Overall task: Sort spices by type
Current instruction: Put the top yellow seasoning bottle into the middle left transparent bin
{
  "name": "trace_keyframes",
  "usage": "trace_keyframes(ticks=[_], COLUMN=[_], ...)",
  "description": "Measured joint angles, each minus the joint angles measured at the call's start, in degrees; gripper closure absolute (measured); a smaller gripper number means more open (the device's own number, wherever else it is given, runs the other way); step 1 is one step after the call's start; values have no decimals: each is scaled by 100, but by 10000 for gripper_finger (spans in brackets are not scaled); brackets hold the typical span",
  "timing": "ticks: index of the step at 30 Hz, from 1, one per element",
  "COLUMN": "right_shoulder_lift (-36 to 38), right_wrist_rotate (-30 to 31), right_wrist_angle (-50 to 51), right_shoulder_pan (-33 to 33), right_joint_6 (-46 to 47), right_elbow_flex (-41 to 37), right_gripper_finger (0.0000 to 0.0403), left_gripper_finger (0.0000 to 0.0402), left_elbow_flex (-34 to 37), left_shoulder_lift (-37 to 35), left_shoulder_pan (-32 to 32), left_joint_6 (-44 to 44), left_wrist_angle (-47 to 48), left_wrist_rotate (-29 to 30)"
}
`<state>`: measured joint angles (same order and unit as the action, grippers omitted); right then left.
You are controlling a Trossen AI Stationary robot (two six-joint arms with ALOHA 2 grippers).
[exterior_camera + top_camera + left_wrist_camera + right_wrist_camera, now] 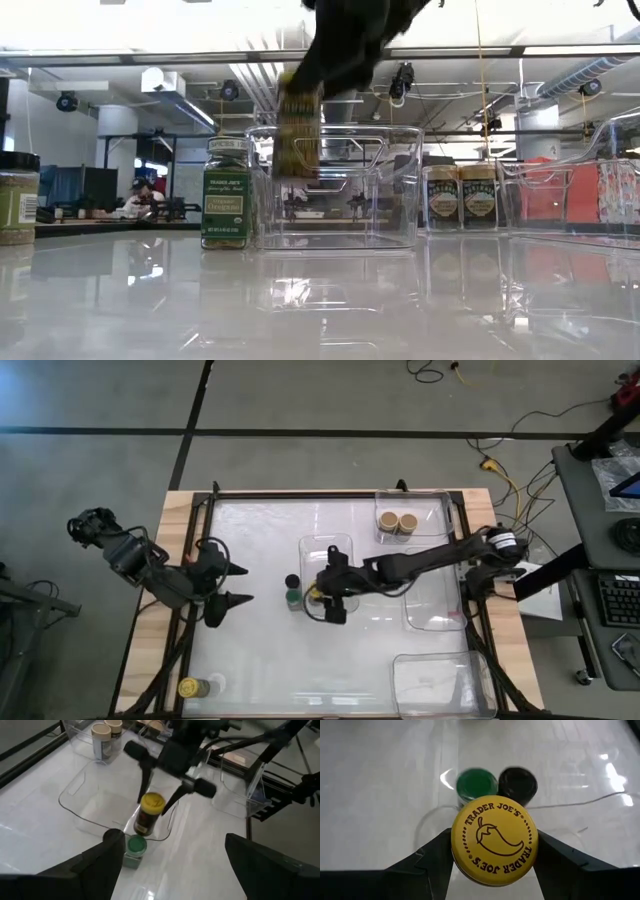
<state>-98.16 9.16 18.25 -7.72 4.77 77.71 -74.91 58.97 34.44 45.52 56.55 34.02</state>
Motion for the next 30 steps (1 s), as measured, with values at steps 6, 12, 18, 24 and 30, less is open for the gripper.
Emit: trace_keyframes(ticks=[6,12,18,24,30], right_shoulder_lift=[-400,-657,-692,-718,-729], right_wrist_rotate=[-586,-662,-666,-668,-819], right_wrist_angle=[-385,-412,-578,-755,-746], right_shoulder_pan=[260,334,340,353,273], right_joint_6=[-183,-186,-1,177,209], right_elbow_flex=[-6,-56,-112,-122,-124], right_gripper_finger=[182,182,182,182,182], left_gripper_finger=[74,74,74,74,74], left_elbow_flex=[47,49,49,54,54], left_shoulder_lift=[-76,-88,-106,-144,-155], left_shoulder_pan=[0,2,2,2,2], left_joint_6=[38,58,0,-4,-4], left_wrist_angle=[-22,-50,-46,-39,-40], left_wrist_rotate=[-190,-743,-761,-758,-756])
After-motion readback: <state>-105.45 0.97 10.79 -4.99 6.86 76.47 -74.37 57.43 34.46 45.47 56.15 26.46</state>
